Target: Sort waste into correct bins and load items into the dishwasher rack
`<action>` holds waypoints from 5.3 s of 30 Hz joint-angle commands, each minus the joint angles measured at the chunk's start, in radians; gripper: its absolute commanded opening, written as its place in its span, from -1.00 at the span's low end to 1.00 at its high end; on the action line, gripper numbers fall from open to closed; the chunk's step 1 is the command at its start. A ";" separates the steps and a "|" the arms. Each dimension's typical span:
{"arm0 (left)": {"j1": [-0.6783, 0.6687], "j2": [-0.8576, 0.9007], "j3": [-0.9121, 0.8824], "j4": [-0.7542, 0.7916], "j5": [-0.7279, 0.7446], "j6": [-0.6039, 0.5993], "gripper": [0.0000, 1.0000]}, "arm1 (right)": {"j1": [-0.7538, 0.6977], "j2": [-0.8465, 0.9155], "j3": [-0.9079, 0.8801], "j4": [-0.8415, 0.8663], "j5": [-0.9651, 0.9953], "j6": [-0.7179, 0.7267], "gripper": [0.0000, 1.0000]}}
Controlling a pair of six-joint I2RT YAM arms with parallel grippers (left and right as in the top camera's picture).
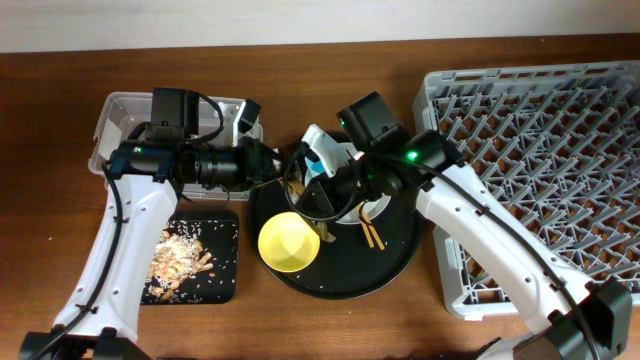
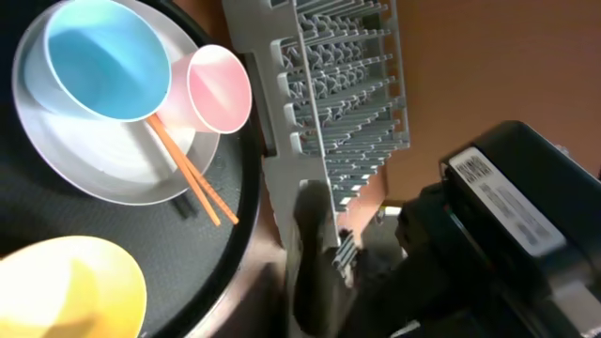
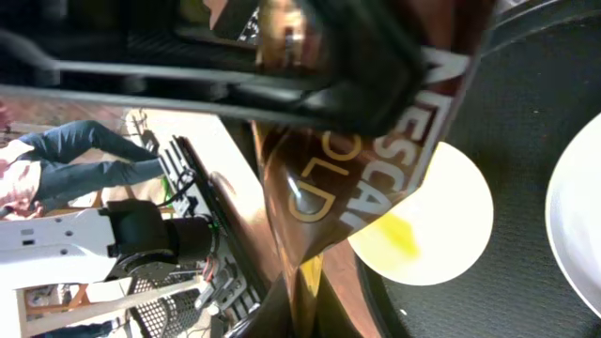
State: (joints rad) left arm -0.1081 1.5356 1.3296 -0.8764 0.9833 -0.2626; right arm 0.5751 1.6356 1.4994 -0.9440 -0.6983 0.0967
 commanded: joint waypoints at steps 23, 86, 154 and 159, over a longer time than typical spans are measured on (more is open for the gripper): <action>0.181 0.026 0.010 0.243 -0.946 -0.161 -0.88 | -0.296 -0.002 -0.006 -0.226 -0.024 -0.146 0.97; -0.317 0.424 0.068 0.297 -0.921 -0.294 -0.99 | -0.465 -0.002 -0.108 -0.293 0.659 0.144 0.96; -0.247 -0.087 0.226 0.043 0.183 0.122 -0.99 | -0.419 -0.222 0.094 -0.417 -0.757 -0.747 -0.04; -0.247 -0.087 0.226 -0.009 0.151 0.123 -0.51 | -0.419 -0.222 0.094 -0.361 -0.757 -0.747 -0.07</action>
State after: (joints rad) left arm -0.3500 1.4490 1.5597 -0.8501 1.1767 -0.1390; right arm 0.1467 1.4220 1.5803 -1.3289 -1.4246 -0.6338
